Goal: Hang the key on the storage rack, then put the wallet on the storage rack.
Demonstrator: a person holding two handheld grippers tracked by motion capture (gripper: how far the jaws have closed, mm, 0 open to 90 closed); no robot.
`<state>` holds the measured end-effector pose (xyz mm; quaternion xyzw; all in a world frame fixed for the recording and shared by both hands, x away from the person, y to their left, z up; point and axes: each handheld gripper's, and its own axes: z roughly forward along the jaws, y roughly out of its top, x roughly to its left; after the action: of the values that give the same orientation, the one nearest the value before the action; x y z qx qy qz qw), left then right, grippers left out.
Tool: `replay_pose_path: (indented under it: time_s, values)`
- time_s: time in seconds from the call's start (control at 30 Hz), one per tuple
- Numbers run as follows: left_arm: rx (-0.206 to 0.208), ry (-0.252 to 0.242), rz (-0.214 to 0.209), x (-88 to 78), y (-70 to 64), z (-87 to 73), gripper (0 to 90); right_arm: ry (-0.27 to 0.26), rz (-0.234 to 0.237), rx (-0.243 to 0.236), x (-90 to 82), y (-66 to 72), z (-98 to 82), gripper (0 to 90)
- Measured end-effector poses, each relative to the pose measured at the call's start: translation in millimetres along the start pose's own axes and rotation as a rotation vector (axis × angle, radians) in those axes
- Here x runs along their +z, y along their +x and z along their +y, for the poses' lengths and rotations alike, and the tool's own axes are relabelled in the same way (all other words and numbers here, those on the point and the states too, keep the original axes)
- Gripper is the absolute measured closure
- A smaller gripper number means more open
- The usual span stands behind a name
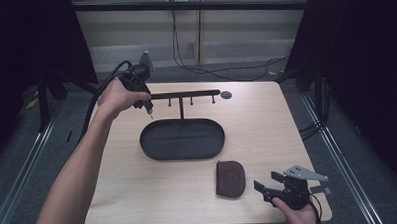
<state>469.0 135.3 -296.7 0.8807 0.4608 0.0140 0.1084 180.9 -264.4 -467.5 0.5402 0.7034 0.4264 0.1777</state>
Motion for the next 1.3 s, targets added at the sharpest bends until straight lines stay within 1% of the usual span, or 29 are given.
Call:
replay_pose_path:
  time_s: [0.07,0.1,0.2,0.23,0.27,0.3,0.37,0.53,0.67,0.77,0.9,0.93,0.97,1.03,1.13,1.17,1.2,1.27,1.3]
  values:
    - [0.003,-0.002,0.001,-0.3,-0.1,-2.8,59.4,-0.002,0.002,0.007,-0.2,-0.6,-0.1,22.9]
    - [0.013,-0.005,0.004,-0.2,-0.2,-4.4,58.9,-0.004,0.001,0.011,-0.5,-1.0,-0.1,22.9]
    - [0.019,-0.016,0.007,-1.0,-0.4,-11.1,55.9,-0.001,-0.001,0.005,0.1,-1.0,0.1,22.9]
    - [0.027,-0.022,0.015,-1.8,0.1,-13.6,55.6,0.000,0.000,0.001,0.1,-0.3,0.1,22.9]
    - [0.026,-0.017,0.012,-1.9,0.5,-16.3,55.6,0.002,-0.002,-0.003,0.0,0.2,0.1,22.8]
    - [0.037,-0.014,0.016,-2.1,1.1,-19.1,55.3,0.001,-0.001,-0.004,-0.2,0.6,-0.1,22.8]
    - [0.030,-0.028,-0.004,-3.8,3.7,-25.3,52.4,0.001,-0.001,0.000,-1.1,0.4,-0.1,23.0]
    - [0.020,-0.051,0.003,-9.9,10.7,-40.8,52.2,0.007,-0.002,-0.004,-0.1,0.8,0.1,23.0]
    - [0.021,-0.074,-0.016,-12.7,14.4,-54.0,51.9,0.007,-0.002,-0.002,0.0,0.6,0.2,22.9]
    - [0.029,-0.090,-0.026,-10.6,16.5,-64.2,51.1,0.009,0.001,-0.002,0.5,0.7,0.2,22.9]
    - [0.038,-0.125,-0.035,-6.8,16.2,-79.0,49.9,0.011,0.002,-0.002,0.8,1.1,0.3,22.9]
    - [0.044,-0.125,-0.039,-5.6,16.5,-82.5,49.3,0.012,0.003,-0.001,1.1,0.8,0.3,22.9]
    - [0.053,-0.127,-0.031,-4.0,16.9,-86.3,48.7,0.015,-0.001,-0.002,1.5,0.6,0.3,22.9]
    - [0.055,-0.128,-0.030,-1.4,17.6,-93.8,48.2,0.020,0.001,0.002,2.1,0.4,0.2,22.9]
    - [0.056,-0.155,-0.046,0.6,18.6,-105.5,47.0,0.023,0.003,0.007,2.6,0.2,0.5,22.8]
    - [0.062,-0.166,-0.057,1.3,18.8,-109.6,45.3,0.023,0.007,0.008,3.0,0.2,0.6,22.7]
    - [0.064,-0.170,-0.072,2.3,19.1,-113.7,44.0,0.024,0.008,0.007,3.2,0.3,0.7,22.7]
    - [0.068,-0.180,-0.080,5.7,19.0,-121.9,41.9,0.030,0.008,0.004,3.9,0.6,0.8,22.7]
    - [0.062,-0.183,-0.086,7.6,18.1,-126.6,40.4,0.032,0.008,0.003,4.1,0.8,0.8,22.7]
